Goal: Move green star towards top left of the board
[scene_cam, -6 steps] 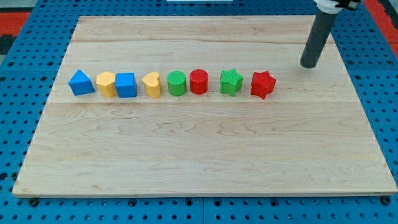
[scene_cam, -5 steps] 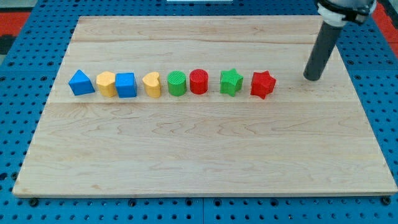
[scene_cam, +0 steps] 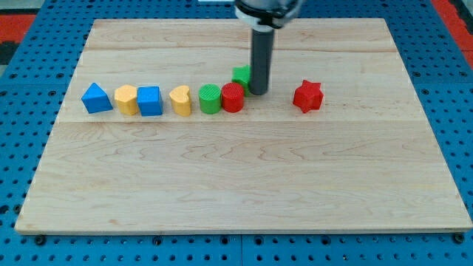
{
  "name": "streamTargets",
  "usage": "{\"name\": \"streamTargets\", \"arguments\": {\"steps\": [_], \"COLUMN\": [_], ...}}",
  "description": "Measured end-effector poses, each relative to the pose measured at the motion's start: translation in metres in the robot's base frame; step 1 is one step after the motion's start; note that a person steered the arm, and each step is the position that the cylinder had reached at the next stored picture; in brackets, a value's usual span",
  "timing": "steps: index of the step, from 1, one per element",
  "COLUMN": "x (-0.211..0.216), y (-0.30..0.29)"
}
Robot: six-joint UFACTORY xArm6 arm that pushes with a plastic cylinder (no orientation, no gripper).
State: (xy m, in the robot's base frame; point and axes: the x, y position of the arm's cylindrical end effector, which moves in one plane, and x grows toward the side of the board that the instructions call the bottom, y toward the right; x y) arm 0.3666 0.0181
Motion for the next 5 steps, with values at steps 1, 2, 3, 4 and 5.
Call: {"name": "streamTargets", "arguments": {"steps": [1, 2, 3, 4, 5], "x": [-0.017, -0.019, -0.033, -0.051, -0.059], "y": [-0.011, -0.011, -0.017, -0.106, -0.173]}}
